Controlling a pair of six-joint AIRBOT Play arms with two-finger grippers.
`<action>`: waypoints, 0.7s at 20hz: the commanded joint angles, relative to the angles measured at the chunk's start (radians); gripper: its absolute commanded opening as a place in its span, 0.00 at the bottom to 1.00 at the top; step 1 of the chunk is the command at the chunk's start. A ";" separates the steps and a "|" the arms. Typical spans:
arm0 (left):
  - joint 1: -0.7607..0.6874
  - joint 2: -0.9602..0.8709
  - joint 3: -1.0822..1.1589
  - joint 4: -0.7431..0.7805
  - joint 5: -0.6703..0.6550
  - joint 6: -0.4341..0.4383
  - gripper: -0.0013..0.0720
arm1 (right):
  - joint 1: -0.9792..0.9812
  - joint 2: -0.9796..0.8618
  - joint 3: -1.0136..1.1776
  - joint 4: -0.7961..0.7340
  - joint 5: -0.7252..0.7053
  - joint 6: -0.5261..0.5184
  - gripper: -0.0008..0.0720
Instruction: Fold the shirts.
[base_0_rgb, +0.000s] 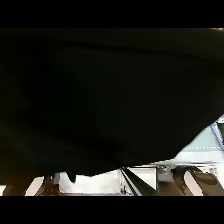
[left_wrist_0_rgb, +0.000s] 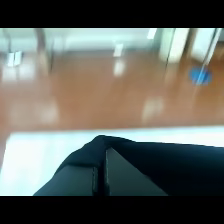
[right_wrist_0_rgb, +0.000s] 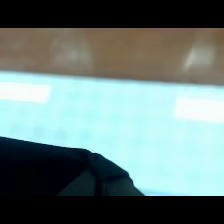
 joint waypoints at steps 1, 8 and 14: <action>-0.032 -0.063 -0.277 0.091 0.014 -0.021 0.04 | 0.001 -0.096 -0.156 0.080 -0.074 -0.055 0.05; -0.032 -0.524 -0.565 -0.156 0.507 -0.088 0.05 | 0.064 -0.595 -0.216 0.190 -0.383 -0.136 0.05; -0.032 -0.966 -0.269 -0.314 0.516 -0.124 0.04 | 0.025 -1.004 0.071 0.238 -0.456 -0.079 0.05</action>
